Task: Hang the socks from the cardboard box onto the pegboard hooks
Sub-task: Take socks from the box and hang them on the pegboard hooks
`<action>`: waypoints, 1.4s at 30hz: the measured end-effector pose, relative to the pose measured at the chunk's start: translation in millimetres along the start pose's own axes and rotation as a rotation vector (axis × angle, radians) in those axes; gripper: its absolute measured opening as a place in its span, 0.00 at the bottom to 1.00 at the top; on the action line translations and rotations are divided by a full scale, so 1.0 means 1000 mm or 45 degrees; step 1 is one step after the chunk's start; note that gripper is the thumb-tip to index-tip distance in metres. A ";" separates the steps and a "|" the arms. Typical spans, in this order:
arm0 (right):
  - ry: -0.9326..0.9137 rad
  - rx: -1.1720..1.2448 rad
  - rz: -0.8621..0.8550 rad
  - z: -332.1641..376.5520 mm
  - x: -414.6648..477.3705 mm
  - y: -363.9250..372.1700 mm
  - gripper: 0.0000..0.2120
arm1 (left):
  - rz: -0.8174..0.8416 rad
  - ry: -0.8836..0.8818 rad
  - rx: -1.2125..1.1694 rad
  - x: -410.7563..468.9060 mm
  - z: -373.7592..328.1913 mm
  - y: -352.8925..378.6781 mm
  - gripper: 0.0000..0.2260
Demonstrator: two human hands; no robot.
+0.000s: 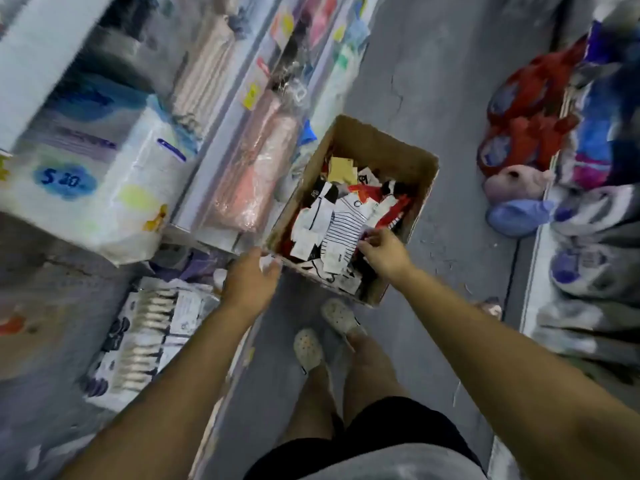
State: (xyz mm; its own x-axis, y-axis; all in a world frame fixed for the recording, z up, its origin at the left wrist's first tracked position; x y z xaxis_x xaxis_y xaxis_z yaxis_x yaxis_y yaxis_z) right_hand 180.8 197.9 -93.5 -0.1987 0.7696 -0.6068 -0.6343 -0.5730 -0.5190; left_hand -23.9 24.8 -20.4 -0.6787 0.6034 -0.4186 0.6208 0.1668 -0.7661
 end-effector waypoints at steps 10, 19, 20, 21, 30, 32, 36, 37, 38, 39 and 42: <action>0.442 0.410 -0.029 -0.007 0.097 0.041 0.26 | -0.123 -0.238 -0.252 0.050 -0.008 0.040 0.17; 0.156 0.359 -0.045 0.008 0.113 0.058 0.17 | -0.255 -0.320 -0.326 0.059 -0.002 0.040 0.14; 0.159 0.369 -0.007 0.012 0.113 0.063 0.21 | -0.252 -0.324 -0.330 0.059 -0.002 0.039 0.14; 0.177 0.373 0.016 0.017 0.112 0.067 0.27 | -0.257 -0.331 -0.342 0.059 -0.002 0.039 0.14; 0.233 0.245 -0.091 0.033 0.133 0.092 0.33 | -0.278 -0.346 -0.389 0.060 -0.004 0.037 0.13; 0.238 0.232 -0.085 0.026 0.133 0.089 0.26 | -0.269 -0.360 -0.395 0.060 -0.002 0.037 0.13; 0.158 0.314 -0.018 0.020 0.108 0.060 0.25 | -0.213 -0.420 -0.392 0.057 -0.004 0.036 0.14; 0.124 0.333 0.014 0.021 0.098 0.048 0.26 | -0.187 -0.439 -0.382 0.056 -0.009 0.036 0.14; 0.091 0.358 0.058 0.027 0.085 0.033 0.24 | -0.172 -0.463 -0.374 0.052 -0.015 0.034 0.15; 0.061 0.406 0.109 0.032 0.073 0.019 0.20 | -0.169 -0.490 -0.376 0.048 -0.023 0.032 0.17; -0.055 0.487 0.314 0.052 0.038 -0.021 0.12 | -0.192 -0.413 -0.432 0.027 -0.052 0.023 0.23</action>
State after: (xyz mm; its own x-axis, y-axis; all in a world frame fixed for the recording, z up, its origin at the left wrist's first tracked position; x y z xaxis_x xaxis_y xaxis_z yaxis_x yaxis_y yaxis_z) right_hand 147.6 253.8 -74.1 -0.4046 0.6389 -0.6543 -0.7926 -0.6019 -0.0976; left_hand -7.8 85.3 -23.9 -0.8244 0.2883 -0.4871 0.5627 0.5106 -0.6502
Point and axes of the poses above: each hand's wrist, its own x-axis towards the middle knuckle, its own y-axis out of the palm, z = x × y, the point moved 4 cm from there along x, towards the middle knuckle, and after that the axes turned 7 degrees about -z, right-handed, at the moved point
